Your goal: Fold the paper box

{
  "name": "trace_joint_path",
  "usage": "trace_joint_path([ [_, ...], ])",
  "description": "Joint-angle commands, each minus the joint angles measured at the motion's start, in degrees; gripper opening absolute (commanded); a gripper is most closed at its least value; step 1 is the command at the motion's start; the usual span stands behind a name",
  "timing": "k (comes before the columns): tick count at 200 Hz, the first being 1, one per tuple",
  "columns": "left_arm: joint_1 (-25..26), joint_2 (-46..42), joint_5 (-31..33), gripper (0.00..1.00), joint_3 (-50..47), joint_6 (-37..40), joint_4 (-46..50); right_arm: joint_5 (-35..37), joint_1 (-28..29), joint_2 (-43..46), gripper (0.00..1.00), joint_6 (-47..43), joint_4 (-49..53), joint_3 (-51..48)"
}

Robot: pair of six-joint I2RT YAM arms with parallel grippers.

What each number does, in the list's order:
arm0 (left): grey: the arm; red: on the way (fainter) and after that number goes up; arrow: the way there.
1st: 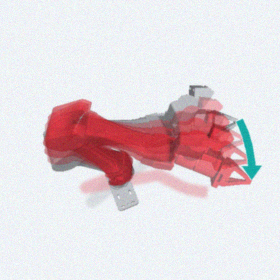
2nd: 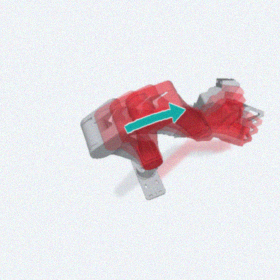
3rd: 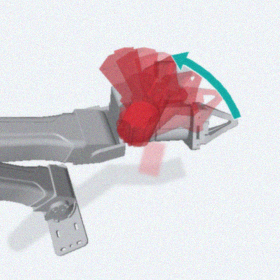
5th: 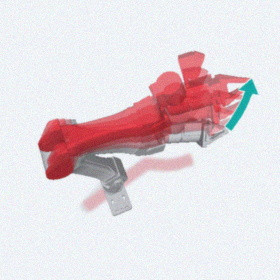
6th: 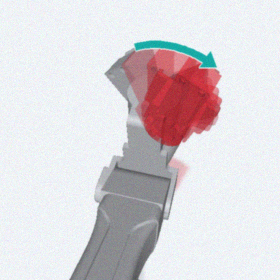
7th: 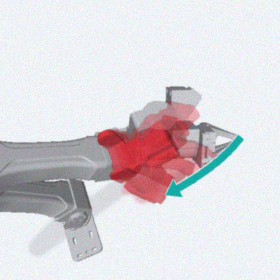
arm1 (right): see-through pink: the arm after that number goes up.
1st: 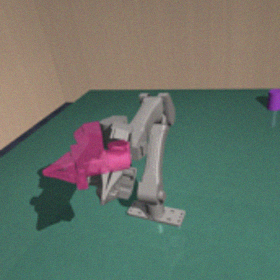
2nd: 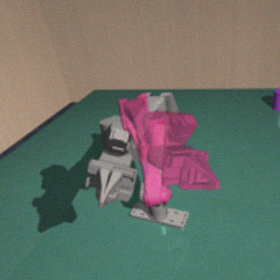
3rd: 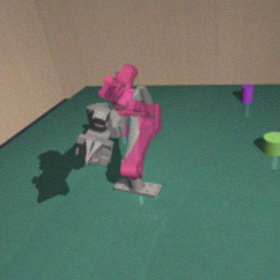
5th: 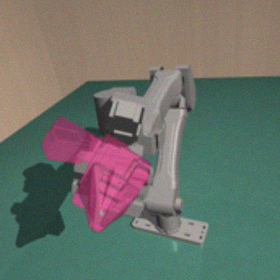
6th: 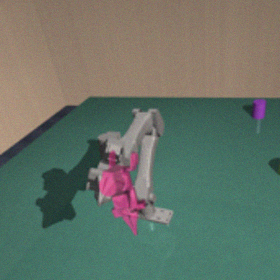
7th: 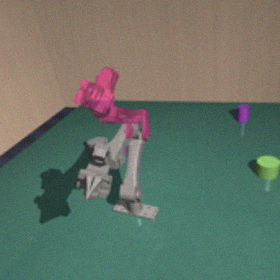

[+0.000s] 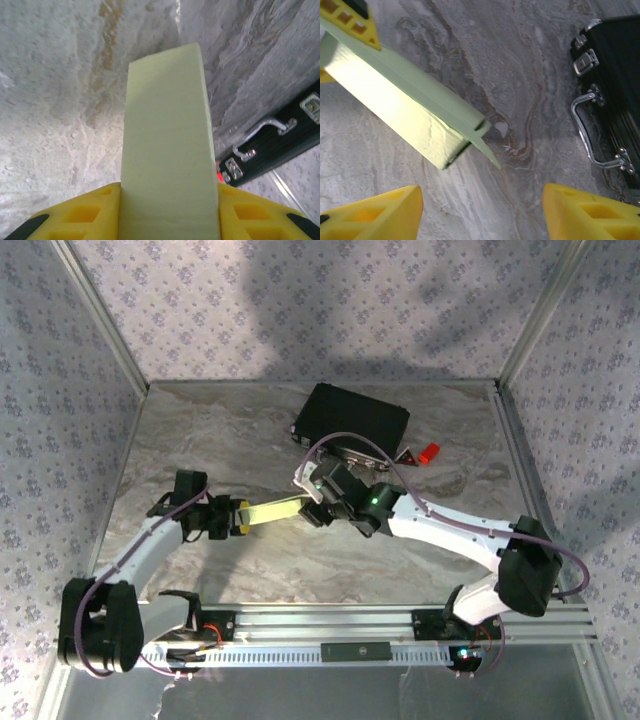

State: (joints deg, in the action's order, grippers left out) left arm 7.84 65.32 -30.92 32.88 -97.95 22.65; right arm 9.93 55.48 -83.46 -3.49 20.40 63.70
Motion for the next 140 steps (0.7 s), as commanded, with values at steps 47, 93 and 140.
trace_joint_path([
  [47, -5.2, 12.3, -7.7, 0.23, 10.3, 12.3, 12.0, -12.3, -5.7, -5.7, 0.57, 0.2, 4.6, 7.7],
  [93, -5.5, 16.4, -8.3, 0.16, 13.9, 16.6, 16.6, -15.7, -7.6, -10.2, 0.50, -1.9, 6.3, 11.4],
  [140, -6.0, 16.2, -7.1, 0.18, 13.1, 15.4, 14.2, -16.3, -7.8, -12.0, 0.31, -2.4, 8.4, 12.6],
])
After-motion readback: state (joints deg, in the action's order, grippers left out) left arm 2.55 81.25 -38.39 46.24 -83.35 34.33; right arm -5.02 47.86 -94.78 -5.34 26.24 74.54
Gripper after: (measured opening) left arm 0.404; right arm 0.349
